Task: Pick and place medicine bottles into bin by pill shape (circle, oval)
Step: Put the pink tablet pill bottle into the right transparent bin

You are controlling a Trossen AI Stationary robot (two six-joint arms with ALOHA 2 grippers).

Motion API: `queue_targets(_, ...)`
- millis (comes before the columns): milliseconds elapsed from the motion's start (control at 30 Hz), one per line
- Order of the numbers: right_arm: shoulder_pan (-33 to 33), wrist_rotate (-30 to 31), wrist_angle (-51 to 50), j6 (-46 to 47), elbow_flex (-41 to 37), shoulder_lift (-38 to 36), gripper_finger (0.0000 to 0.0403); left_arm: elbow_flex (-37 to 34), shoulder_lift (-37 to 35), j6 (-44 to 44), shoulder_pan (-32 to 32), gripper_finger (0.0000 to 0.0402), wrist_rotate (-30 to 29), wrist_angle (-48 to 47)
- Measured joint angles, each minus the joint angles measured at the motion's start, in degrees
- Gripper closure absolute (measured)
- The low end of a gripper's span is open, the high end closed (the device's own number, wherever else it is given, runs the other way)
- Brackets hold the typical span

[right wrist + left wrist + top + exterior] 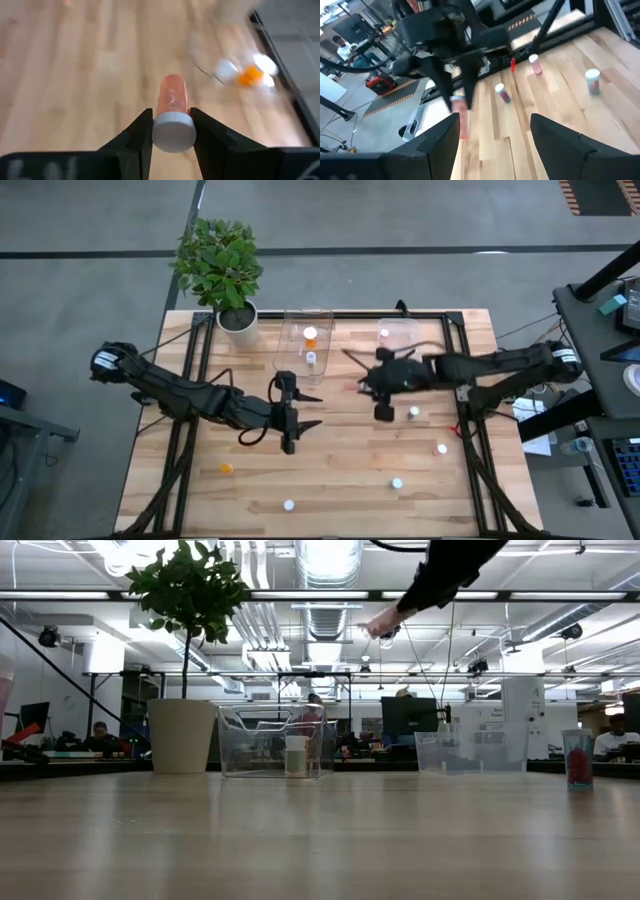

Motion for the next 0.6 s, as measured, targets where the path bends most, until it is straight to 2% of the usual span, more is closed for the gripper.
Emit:
queue_targets(167,-7.8,-0.5,-16.3,-0.6,8.9,0.3,0.0297,-3.9,-1.2,1.8,0.4,0.0175,-0.3,5.4)
queue_targets(267,-13.3,-3.4,-22.9,-1.6,12.8,0.8,0.0297,-4.6,-1.4,2.0,0.9,0.0175,-0.7,6.7)
queue_targets(467,-23.8,-9.0,-32.4,-3.5,17.4,3.2,0.0297,-6.0,-2.5,3.2,1.6,0.0175,-1.7,7.4)
queue_targets(600,-29.9,-9.6,-37.2,-6.4,19.2,6.5,0.0297,-7.5,-3.5,3.4,1.9,0.0175,-1.7,8.8)
